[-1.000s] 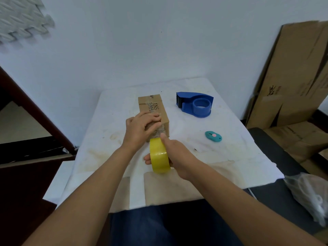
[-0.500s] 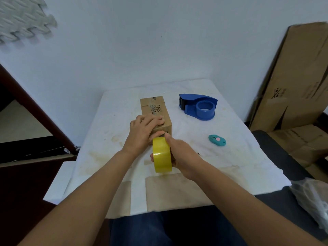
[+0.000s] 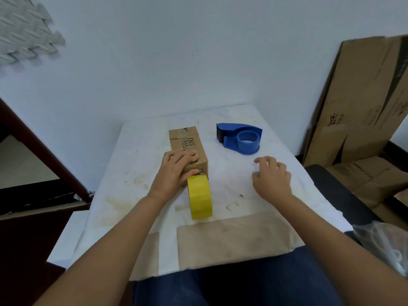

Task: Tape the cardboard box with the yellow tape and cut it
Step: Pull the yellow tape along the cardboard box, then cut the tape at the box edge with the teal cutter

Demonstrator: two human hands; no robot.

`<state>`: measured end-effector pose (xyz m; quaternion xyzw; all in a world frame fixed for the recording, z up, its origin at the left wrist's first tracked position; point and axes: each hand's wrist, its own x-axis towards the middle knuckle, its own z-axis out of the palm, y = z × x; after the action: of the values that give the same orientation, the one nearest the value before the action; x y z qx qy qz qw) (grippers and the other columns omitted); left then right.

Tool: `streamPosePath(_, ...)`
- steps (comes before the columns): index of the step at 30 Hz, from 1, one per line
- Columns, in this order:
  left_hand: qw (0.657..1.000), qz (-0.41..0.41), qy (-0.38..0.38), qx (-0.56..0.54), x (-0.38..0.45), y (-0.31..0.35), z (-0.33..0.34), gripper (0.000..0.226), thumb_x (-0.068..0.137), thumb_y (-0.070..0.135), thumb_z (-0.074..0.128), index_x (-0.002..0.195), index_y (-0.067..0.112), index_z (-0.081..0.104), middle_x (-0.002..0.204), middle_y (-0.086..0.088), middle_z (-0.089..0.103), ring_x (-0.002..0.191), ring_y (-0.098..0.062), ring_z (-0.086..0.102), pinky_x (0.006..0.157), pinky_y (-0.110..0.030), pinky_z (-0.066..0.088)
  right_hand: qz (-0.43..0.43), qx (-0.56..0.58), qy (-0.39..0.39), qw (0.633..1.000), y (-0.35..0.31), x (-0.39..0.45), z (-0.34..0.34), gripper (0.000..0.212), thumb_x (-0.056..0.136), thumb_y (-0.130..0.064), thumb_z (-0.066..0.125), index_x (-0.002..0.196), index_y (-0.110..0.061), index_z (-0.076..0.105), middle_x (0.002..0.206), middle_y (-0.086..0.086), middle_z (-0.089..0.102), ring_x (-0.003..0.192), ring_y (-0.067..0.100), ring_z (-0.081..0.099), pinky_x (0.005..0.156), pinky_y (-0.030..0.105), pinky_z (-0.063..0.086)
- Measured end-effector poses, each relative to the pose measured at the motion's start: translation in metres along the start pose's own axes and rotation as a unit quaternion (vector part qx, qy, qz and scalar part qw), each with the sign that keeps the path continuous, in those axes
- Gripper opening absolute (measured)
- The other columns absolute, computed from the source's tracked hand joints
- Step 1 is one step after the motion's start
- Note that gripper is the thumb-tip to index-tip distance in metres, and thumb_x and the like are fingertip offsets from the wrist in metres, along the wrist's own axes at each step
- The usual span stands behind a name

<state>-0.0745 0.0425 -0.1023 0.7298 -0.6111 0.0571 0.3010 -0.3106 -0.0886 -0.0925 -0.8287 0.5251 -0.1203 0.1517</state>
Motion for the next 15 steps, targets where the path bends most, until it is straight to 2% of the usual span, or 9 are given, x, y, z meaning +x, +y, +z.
streamPosePath(3, 1.0, -0.005, -0.008, -0.006, 0.001, 0.0, -0.002, 0.041, 0.086, 0.033, 0.066, 0.125, 0.018, 0.065, 0.13, 0.003, 0.062, 0.122, -0.03, 0.045, 0.101, -0.024, 0.031, 0.013, -0.082, -0.022, 0.996, 0.018, 0.005, 0.008, 0.039, 0.098, -0.032, 0.042, 0.133, -0.014, 0.048, 0.134, 0.01, 0.047, 0.118, 0.03, 0.045, 0.097, 0.041, 0.041)
streamPosePath(6, 1.0, -0.01, -0.016, -0.007, 0.002, 0.0, -0.003, 0.041, 0.086, 0.035, 0.066, 0.124, 0.02, 0.065, 0.13, 0.005, 0.062, 0.122, -0.028, 0.045, 0.101, -0.023, 0.03, 0.007, -0.06, -0.009, 0.998, 0.016, 0.005, 0.004, 0.034, 0.097, -0.03, 0.048, 0.125, -0.012, 0.053, 0.122, 0.01, 0.05, 0.107, 0.025, 0.05, 0.088, 0.034, 0.047)
streamPosePath(9, 0.999, -0.022, -0.025, -0.021, 0.002, 0.0, -0.004, 0.042, 0.085, 0.04, 0.064, 0.123, 0.022, 0.065, 0.13, 0.007, 0.061, 0.12, -0.026, 0.044, 0.1, -0.023, 0.03, 0.0, 0.029, -0.03, 0.999, 0.006, 0.002, -0.006, 0.025, 0.095, -0.027, 0.054, 0.118, -0.014, 0.052, 0.118, 0.01, 0.051, 0.091, 0.02, 0.054, 0.077, 0.027, 0.045)
streamPosePath(11, 0.999, -0.021, -0.025, -0.025, 0.001, 0.002, -0.004, 0.041, 0.086, 0.038, 0.065, 0.123, 0.021, 0.065, 0.13, 0.007, 0.061, 0.12, -0.026, 0.044, 0.101, -0.023, 0.029, -0.002, 0.14, -0.065, 0.988, -0.004, 0.001, -0.011, 0.022, 0.095, -0.027, 0.055, 0.113, -0.014, 0.053, 0.11, 0.01, 0.057, 0.08, 0.018, 0.059, 0.07, 0.024, 0.046)
streamPosePath(13, 0.999, -0.017, -0.029, -0.033, -0.001, 0.006, -0.005, 0.039, 0.086, 0.036, 0.066, 0.122, 0.021, 0.066, 0.13, 0.007, 0.061, 0.12, -0.027, 0.044, 0.101, -0.021, 0.028, 0.019, 0.286, -0.106, 0.952, -0.016, -0.002, -0.015, 0.021, 0.096, -0.027, 0.053, 0.111, -0.013, 0.052, 0.102, 0.011, 0.064, 0.069, 0.019, 0.066, 0.059, 0.022, 0.05)
streamPosePath(15, 0.998, -0.004, -0.041, -0.04, -0.003, 0.011, -0.006, 0.039, 0.087, 0.04, 0.062, 0.121, 0.022, 0.066, 0.131, 0.007, 0.061, 0.12, -0.026, 0.045, 0.102, -0.02, 0.027, 0.026, 0.381, -0.118, 0.917, -0.025, -0.004, -0.018, 0.022, 0.097, -0.027, 0.052, 0.112, -0.011, 0.052, 0.097, 0.013, 0.07, 0.064, 0.019, 0.066, 0.054, 0.022, 0.049)
